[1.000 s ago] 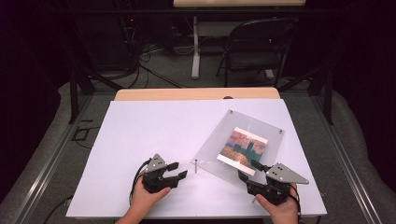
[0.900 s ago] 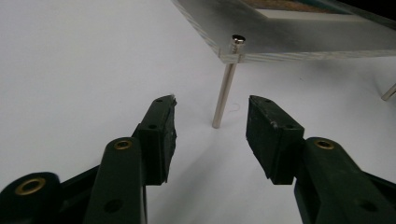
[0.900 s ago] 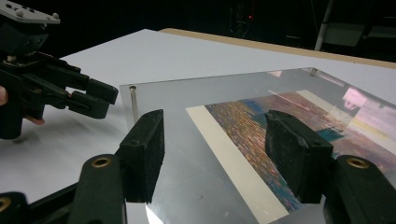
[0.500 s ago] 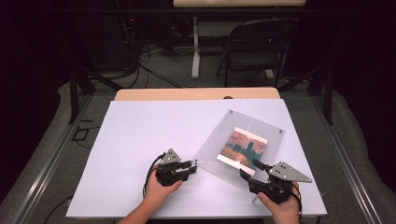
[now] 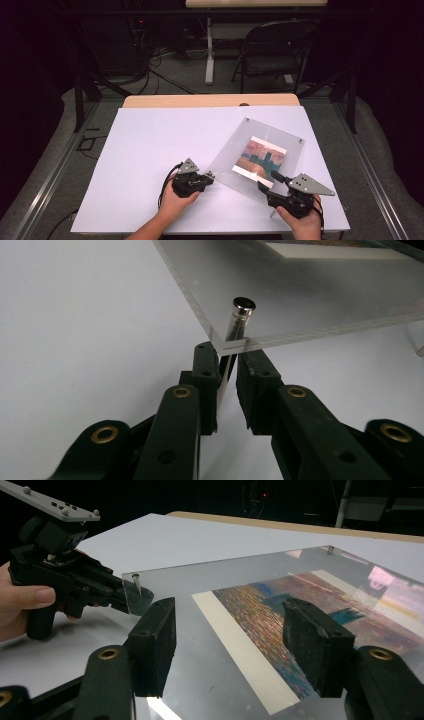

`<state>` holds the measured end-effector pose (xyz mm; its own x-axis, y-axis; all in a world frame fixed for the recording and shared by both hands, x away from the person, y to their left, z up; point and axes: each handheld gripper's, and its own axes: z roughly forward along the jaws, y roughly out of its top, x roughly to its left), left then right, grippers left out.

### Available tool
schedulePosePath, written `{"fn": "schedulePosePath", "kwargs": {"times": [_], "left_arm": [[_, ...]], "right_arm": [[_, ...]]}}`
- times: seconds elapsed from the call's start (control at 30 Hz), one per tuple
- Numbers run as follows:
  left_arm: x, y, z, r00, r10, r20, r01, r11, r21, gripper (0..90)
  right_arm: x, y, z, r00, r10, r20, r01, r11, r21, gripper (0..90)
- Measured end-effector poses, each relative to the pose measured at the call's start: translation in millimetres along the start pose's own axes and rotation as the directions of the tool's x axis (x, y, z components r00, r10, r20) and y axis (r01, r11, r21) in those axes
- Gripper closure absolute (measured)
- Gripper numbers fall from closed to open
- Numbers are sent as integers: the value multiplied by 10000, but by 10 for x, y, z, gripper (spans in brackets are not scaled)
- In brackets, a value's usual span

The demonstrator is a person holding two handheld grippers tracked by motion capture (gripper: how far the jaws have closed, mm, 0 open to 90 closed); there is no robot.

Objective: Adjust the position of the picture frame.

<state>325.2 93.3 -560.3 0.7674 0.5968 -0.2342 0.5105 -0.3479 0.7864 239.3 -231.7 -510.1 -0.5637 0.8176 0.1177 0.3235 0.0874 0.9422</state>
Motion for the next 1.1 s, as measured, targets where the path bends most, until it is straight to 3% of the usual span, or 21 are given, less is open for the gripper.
{"fn": "schedulePosePath", "kwargs": {"times": [0.3, 0.53, 0.87, 1.03, 1.1], "left_arm": [[20, 38, 58, 9999, -145, 86, 145, 9999, 55, 817], [0, 86, 59, 10000, 43, 26, -43, 9996, 266, 833], [73, 272, -40, 9979, -536, 360, 536, 9986, -9, 826], [80, 372, -82, 9976, -532, 450, 537, 9985, -99, 828], [84, 416, -102, 9975, -491, 518, 498, 9987, -117, 829]], "right_arm": [[-25, -6, -72, 9995, 71, 310, -72, 10000, 5, 379], [-34, -33, -145, 9989, 135, 455, -136, 9999, 14, 379], [-81, -42, -330, 9955, 452, 828, -428, 9986, -305, 379], [-50, 3, -475, 9929, 924, 751, -898, 9953, -372, 406], [-37, -22, -535, 9941, 704, 826, -681, 9972, -304, 417]]}}
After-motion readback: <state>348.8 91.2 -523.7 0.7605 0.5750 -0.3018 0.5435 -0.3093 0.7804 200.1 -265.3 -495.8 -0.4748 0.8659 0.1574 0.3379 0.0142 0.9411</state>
